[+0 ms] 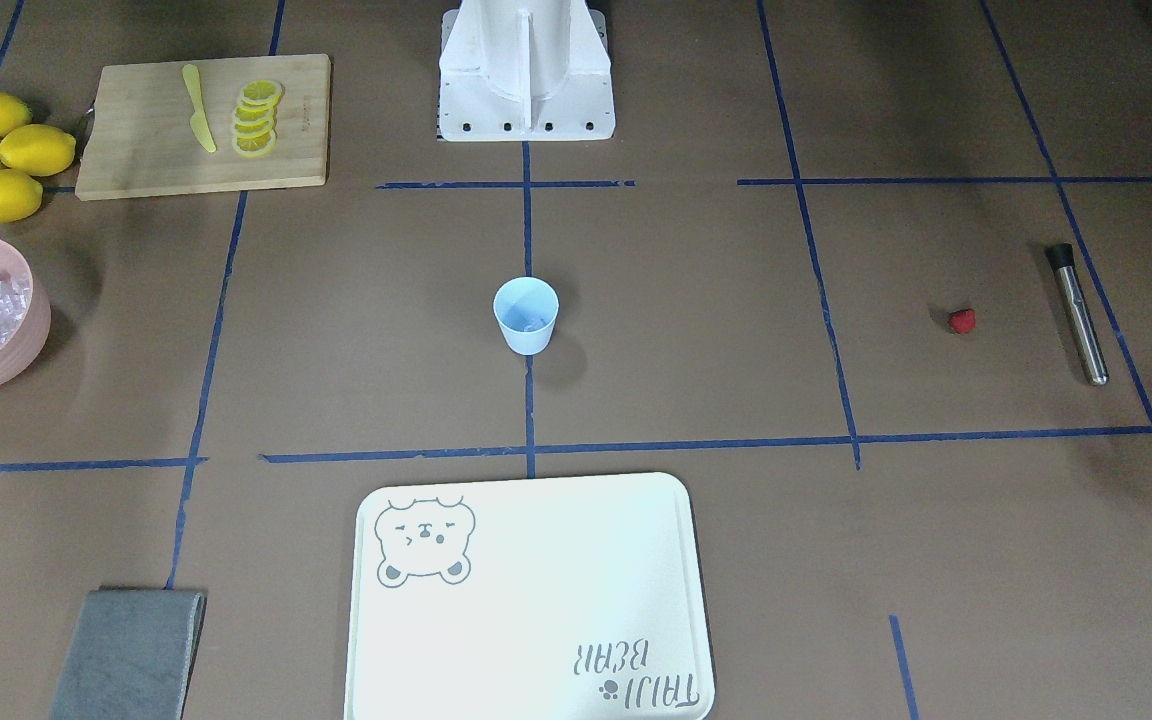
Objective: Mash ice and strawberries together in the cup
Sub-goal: 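Carry the ice cube with the right gripper over the cup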
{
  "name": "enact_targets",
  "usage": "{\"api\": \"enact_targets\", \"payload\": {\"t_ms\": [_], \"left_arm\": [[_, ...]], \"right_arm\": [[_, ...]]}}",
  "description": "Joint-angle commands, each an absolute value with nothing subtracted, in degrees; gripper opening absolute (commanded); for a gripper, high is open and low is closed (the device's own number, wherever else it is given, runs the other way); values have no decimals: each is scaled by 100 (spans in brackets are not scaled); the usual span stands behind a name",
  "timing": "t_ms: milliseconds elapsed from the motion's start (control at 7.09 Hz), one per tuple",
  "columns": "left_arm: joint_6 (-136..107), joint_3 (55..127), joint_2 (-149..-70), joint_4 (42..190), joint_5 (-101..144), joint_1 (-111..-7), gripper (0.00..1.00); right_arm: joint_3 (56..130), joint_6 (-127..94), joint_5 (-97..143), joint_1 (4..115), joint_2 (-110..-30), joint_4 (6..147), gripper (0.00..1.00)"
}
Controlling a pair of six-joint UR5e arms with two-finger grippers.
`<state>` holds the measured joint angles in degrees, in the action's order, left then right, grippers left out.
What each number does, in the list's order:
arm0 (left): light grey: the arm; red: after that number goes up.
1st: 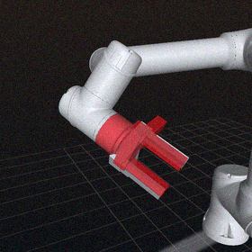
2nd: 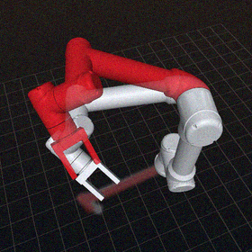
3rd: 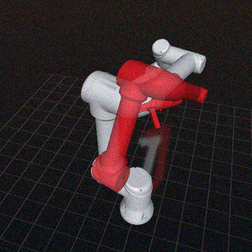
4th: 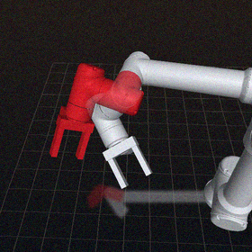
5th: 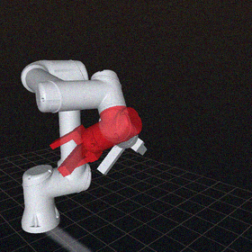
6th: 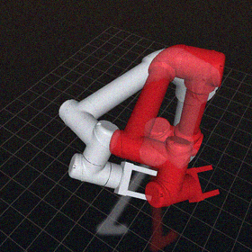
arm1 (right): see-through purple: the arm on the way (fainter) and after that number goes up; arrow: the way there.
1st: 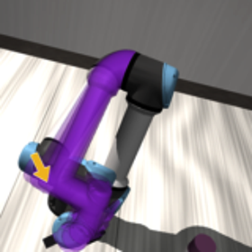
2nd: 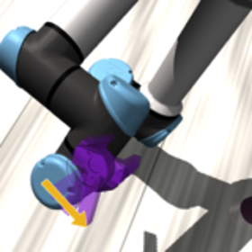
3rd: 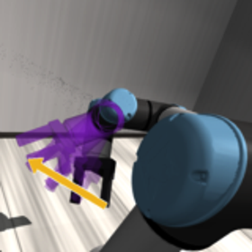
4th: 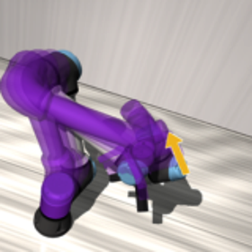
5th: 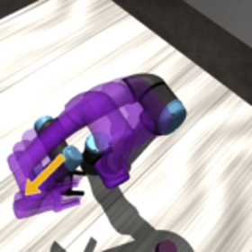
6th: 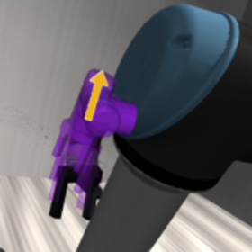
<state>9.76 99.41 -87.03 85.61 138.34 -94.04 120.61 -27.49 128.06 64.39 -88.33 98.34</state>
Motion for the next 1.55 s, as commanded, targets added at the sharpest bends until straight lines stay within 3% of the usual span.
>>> {"api": "enact_targets", "payload": {"t_ms": [0, 282, 564, 846, 987, 1410], "left_arm": [[976, 9897, -8701, 8561, 13834, -9404, 100], [976, 9870, -8710, 8561, 13834, -9404, 100], [976, 9862, -8710, 8552, 13834, -9404, 100], [976, 9861, -8710, 8552, 13834, -9404, 100], [976, 9844, -8710, 8552, 13834, -9404, 100], [976, 9826, -8710, 8552, 13834, -9404, 100]], "right_arm": [[11841, -3265, 12744, 5761, -6664, 11796, 0], [11401, -4651, 12596, 5005, -5682, 11848, 0], [10500, -6057, 11870, 3952, -4462, 11769, 0], [9227, -6974, 11341, 3272, -3949, 10421, 0], [8750, -7005, 11199, 3130, -3659, 10398, 0], [8728, -7040, 11154, 3015, -3656, 10389, 0]]}}
